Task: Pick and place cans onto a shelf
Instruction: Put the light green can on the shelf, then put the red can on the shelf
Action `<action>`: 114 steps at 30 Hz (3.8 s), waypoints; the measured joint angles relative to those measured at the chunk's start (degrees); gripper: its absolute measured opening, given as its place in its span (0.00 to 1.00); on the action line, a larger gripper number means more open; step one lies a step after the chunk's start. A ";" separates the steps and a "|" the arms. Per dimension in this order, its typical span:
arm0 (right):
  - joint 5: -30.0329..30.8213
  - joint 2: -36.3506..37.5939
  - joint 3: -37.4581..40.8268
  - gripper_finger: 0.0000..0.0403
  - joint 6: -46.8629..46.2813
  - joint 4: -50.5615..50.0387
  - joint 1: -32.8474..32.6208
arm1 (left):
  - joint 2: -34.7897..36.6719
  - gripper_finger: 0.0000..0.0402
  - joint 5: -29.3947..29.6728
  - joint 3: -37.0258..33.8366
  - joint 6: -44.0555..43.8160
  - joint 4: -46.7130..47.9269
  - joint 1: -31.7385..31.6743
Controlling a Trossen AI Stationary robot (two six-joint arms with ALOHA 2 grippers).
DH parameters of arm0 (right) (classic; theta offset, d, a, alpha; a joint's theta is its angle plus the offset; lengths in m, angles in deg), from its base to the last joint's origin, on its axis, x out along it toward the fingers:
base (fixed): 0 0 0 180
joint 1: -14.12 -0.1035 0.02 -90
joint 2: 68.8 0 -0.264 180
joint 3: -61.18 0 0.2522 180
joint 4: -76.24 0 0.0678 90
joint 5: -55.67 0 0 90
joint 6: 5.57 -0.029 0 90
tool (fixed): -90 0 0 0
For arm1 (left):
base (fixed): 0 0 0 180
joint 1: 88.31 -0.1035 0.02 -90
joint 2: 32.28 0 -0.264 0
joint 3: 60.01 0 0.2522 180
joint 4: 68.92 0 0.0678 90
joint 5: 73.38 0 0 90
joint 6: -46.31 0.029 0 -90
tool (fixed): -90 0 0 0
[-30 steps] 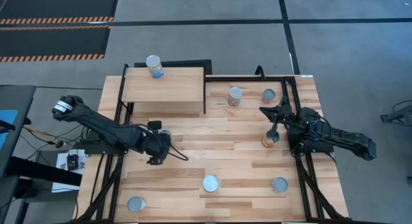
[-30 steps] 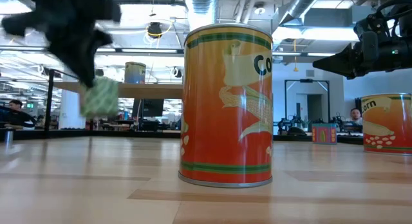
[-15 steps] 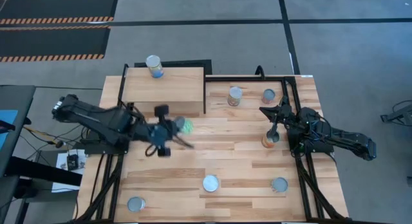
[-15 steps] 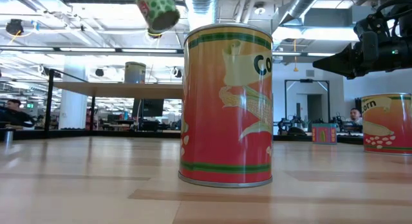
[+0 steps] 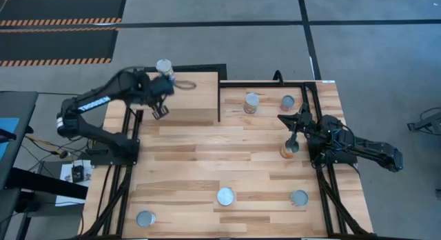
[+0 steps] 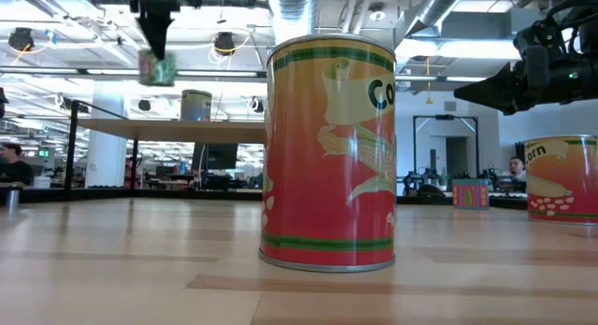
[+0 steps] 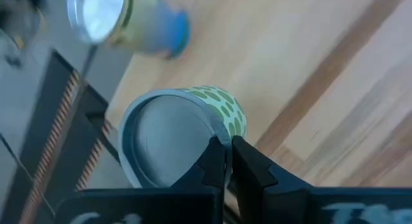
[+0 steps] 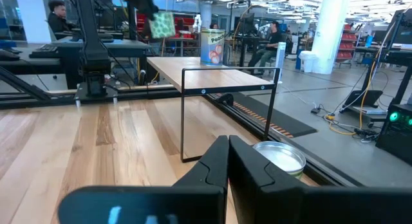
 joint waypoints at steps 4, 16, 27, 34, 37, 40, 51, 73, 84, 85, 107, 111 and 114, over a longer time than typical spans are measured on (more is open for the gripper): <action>0.00 0.00 0.00 0.08 -0.01 0.00 0.00 | 0.04 0.00 -3.45 -0.77 6.00 -2.26 -11.24; 0.01 0.00 -0.02 0.08 0.01 0.00 0.00 | -2.01 0.00 -13.34 -1.80 11.73 -10.20 -29.65; 0.00 0.02 0.00 0.08 0.01 0.00 0.00 | -11.99 0.00 -13.54 -1.73 11.49 -14.39 -35.12; 0.00 0.00 0.00 0.08 -0.01 0.00 0.00 | -12.77 0.00 -13.20 -1.43 11.49 -15.43 -35.97; 0.00 0.01 -0.01 0.08 0.00 0.00 0.00 | -12.96 0.00 -13.61 -0.88 11.66 -15.83 -35.99; 0.00 0.01 0.00 0.08 0.00 0.00 0.00 | -13.05 0.00 -14.20 -0.47 11.89 -17.04 -35.99; 0.00 0.00 0.00 0.08 0.01 0.00 0.00 | -13.05 0.03 -15.73 -0.40 11.39 -18.60 -36.10; 0.00 0.02 -0.02 0.08 -0.01 0.00 0.00 | -10.89 0.18 -14.09 -0.36 11.61 -17.53 -36.10; 0.00 0.00 -0.01 0.08 0.01 0.00 0.00 | -0.49 0.17 -15.07 -1.10 13.90 -22.39 -35.80; 0.01 0.00 -0.02 0.08 -0.01 0.00 0.00 | 1.45 0.17 -15.95 -1.87 14.02 -23.99 -35.39; 0.00 0.00 -0.01 0.08 -0.01 0.00 0.00 | 49.95 0.00 -23.16 -57.38 9.87 -84.46 6.61; 0.00 0.00 -0.01 0.08 0.00 0.00 0.00 | 51.30 0.00 -23.10 -64.22 11.68 -94.93 13.43; 0.00 0.00 0.00 0.08 0.00 0.00 0.00 | 51.17 0.00 -21.87 -67.36 13.34 -99.45 17.66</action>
